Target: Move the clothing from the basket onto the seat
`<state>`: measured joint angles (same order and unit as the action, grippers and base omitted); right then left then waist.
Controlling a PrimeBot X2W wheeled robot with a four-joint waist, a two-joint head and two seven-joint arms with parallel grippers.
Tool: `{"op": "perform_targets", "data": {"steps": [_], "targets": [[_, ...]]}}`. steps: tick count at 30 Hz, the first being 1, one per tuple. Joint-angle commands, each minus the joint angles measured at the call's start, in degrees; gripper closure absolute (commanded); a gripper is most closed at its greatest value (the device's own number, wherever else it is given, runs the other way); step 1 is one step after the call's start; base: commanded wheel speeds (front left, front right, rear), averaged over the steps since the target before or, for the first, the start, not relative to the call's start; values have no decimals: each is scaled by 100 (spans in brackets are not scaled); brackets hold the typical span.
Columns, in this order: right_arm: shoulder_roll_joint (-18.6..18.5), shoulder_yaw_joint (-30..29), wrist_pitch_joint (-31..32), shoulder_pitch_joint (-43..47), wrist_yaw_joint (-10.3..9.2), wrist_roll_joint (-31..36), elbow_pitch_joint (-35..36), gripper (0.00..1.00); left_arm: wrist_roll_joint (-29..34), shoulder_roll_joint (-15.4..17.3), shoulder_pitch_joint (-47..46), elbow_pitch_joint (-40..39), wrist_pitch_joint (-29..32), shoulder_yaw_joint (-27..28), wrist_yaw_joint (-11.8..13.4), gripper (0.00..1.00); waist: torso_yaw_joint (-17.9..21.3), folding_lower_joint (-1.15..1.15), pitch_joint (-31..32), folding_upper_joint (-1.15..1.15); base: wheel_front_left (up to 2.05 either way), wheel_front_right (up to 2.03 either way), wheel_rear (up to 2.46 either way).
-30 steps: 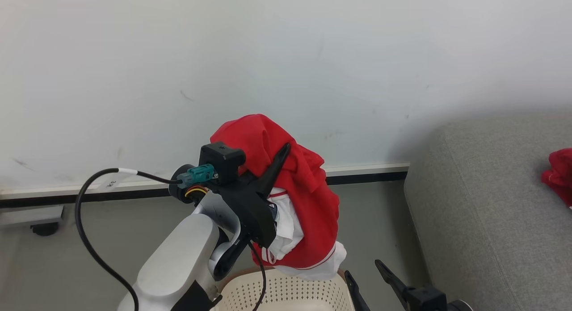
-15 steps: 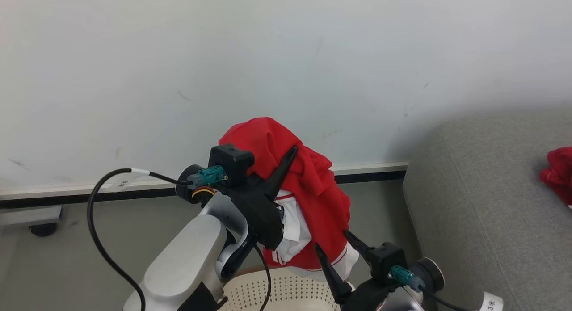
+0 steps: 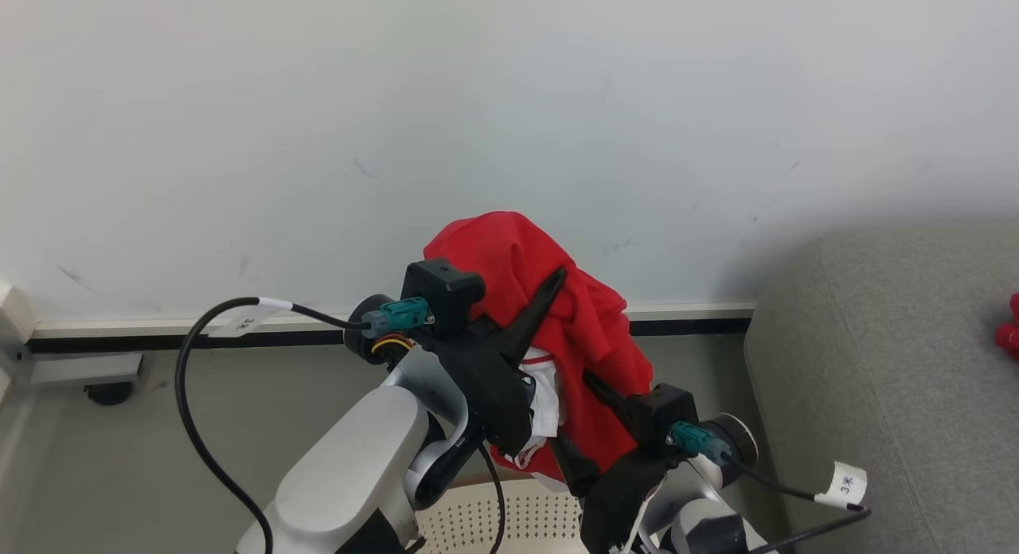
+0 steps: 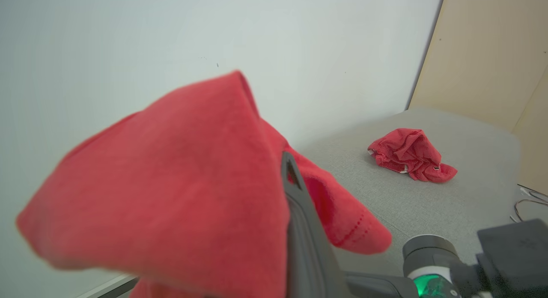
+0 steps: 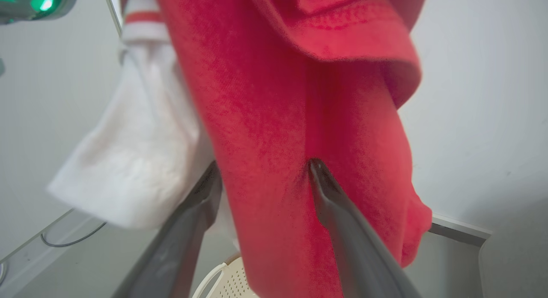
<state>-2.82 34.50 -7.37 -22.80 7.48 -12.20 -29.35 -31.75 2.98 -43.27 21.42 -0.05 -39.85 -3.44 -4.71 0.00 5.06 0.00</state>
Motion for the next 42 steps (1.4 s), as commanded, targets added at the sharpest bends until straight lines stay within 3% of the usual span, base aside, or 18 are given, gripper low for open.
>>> {"op": "perform_targets", "data": {"steps": [1,15,16,17,19,20,21,22,34,42], "targets": [[10,22,-39,-74,2,-26,-48,0,-18,-13,-21,-60,12,-36,-3,100,-13,0,6,0,0,0,0],[9,-184,-71,-709,2,-24,-887,0,-344,-14,-7,-477,222,-348,112,100,-66,0,46,0,0,0,0],[11,-190,-92,-739,2,-29,-913,73,-339,-13,-6,-476,220,-359,117,100,-67,0,51,0,0,0,0],[12,-178,-111,-750,2,-39,-940,100,-343,-13,-8,-472,230,-366,123,100,-66,0,54,0,0,0,0],[11,-105,-111,-762,2,-86,-984,100,-350,-8,-13,-456,231,-365,145,100,-54,0,58,0,0,0,0],[10,-86,-129,-770,2,-97,-984,100,-344,-2,-19,-445,209,-344,162,82,-44,0,58,0,0,0,0],[9,-71,-141,-768,2,-105,-989,100,-330,4,-26,-436,186,-333,193,49,-32,0,56,0,0,0,0],[10,-60,-158,-761,2,-113,-993,100,-329,12,-19,-422,183,-330,194,2,-15,0,53,0,0,0,0],[12,-247,-411,-591,2,147,-907,100,-80,336,74,-325,52,-414,333,0,364,0,-23,0,0,0,0],[6,-688,-534,-174,2,556,-498,100,-131,639,523,-369,-166,-298,495,0,1067,0,-141,0,0,0,0]]}}
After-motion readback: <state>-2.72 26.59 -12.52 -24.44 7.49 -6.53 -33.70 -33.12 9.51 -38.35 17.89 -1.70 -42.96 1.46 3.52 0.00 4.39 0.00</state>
